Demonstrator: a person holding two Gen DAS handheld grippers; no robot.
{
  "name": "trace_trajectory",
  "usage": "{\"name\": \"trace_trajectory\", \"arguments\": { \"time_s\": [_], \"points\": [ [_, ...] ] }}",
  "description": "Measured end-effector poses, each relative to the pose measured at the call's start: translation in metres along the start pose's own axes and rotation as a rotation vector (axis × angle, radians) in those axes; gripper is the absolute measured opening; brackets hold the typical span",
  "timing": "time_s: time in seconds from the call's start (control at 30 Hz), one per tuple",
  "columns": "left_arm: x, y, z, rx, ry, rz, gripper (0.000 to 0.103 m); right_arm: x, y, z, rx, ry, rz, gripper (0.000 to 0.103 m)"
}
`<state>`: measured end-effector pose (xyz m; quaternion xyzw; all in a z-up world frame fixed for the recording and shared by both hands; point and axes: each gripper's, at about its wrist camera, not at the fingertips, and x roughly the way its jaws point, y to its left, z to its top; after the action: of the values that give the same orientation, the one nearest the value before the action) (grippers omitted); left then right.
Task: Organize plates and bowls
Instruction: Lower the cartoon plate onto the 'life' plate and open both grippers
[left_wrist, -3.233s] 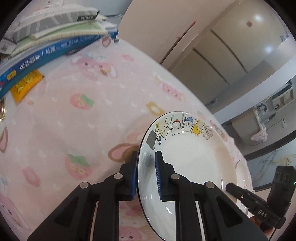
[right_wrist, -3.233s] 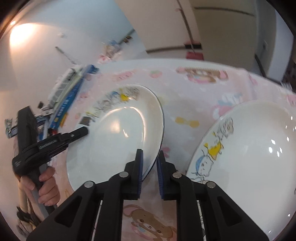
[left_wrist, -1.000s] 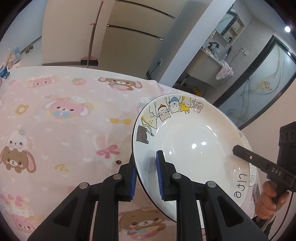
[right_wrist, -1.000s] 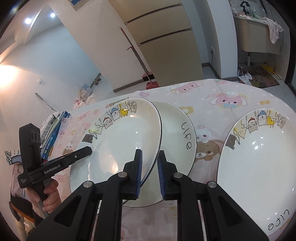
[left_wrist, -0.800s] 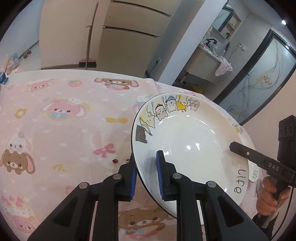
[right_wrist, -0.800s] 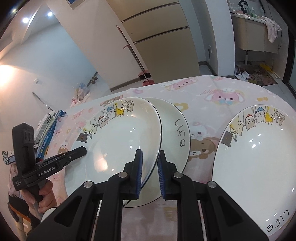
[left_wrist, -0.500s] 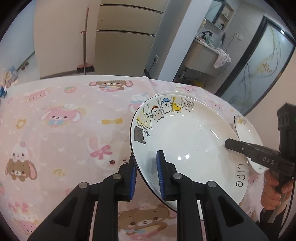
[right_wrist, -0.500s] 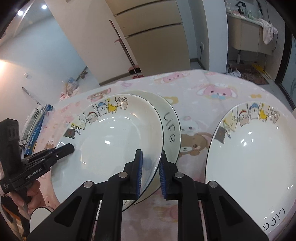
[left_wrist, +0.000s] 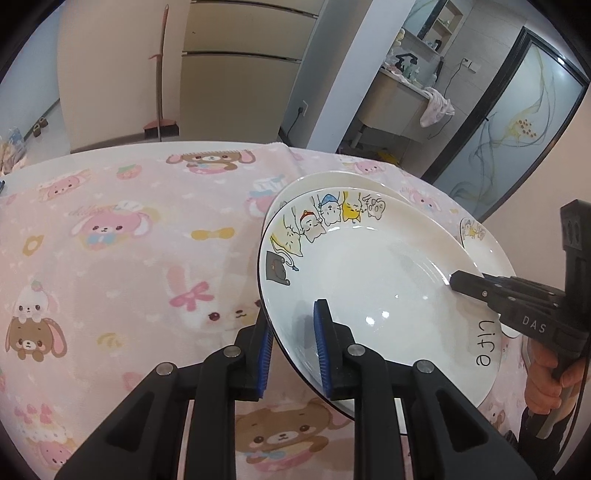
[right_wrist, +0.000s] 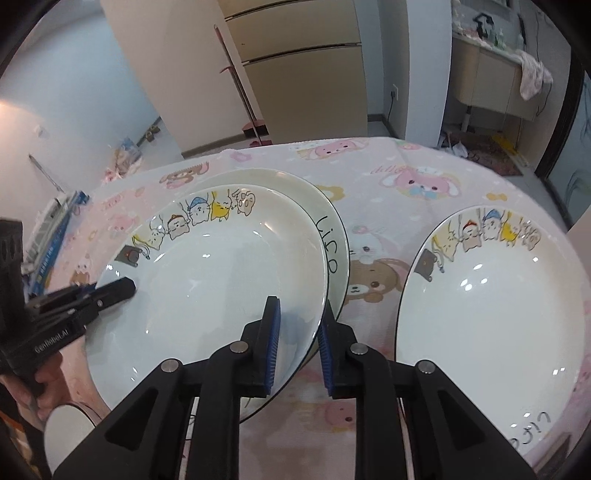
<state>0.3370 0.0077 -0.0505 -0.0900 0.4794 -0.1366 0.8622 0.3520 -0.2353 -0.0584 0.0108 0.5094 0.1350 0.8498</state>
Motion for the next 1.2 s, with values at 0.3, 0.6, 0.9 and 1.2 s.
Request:
{"name": "trace_trajectory", "arguments": {
  "time_s": [0.3, 0.6, 0.9, 1.2],
  "points": [
    [0.0, -0.013, -0.002, 0.073, 0.011, 0.067, 0.023, -0.005, 0.004, 0.0, -0.043, 0.038, -0.056, 0.02],
    [0.004, -0.018, -0.003, 0.116, -0.009, 0.102, 0.025, -0.016, 0.019, 0.0, -0.087, 0.021, -0.18, 0.02],
    [0.004, -0.012, 0.001, 0.086, 0.002, 0.088, 0.027, -0.01, 0.012, -0.001, -0.053, 0.018, -0.227, 0.011],
    [0.004, -0.015, 0.002, 0.086, -0.01, 0.107, 0.027, -0.006, 0.011, 0.001, -0.044, -0.014, -0.22, 0.01]
  ]
}}
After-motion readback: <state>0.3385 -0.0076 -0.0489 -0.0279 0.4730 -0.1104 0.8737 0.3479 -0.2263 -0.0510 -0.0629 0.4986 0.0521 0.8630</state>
